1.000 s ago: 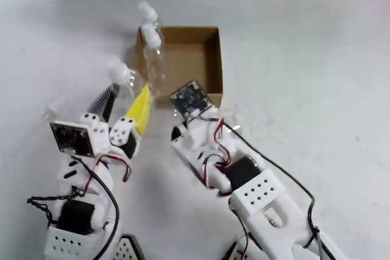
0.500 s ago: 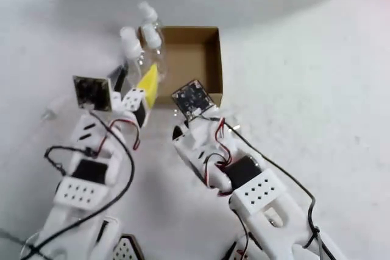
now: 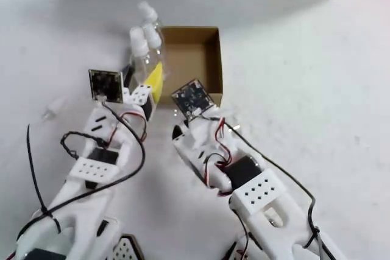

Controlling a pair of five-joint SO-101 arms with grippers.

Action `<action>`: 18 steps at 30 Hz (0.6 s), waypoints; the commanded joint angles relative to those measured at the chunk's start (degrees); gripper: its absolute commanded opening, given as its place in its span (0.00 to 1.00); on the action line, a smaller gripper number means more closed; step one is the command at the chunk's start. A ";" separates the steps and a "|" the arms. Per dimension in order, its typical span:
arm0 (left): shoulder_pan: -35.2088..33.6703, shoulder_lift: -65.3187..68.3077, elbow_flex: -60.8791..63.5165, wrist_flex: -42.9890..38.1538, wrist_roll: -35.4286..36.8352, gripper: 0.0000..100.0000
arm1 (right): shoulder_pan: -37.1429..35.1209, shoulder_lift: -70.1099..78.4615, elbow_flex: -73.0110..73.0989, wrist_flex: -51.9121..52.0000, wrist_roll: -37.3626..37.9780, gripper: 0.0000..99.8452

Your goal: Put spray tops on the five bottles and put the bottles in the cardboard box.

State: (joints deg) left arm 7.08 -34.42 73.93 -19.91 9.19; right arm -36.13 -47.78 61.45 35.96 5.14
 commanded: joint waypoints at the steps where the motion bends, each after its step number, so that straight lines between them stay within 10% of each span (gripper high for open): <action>1: -0.48 2.15 -4.22 -6.24 -0.35 0.02 | 0.75 -1.01 -3.08 -1.19 0.62 0.05; 18: -0.40 11.82 -5.89 -11.60 -0.62 0.02 | 0.48 -1.01 -3.08 -1.01 0.62 0.05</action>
State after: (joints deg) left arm 7.08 -23.60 72.44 -29.41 9.19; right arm -36.13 -47.78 61.45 35.96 5.14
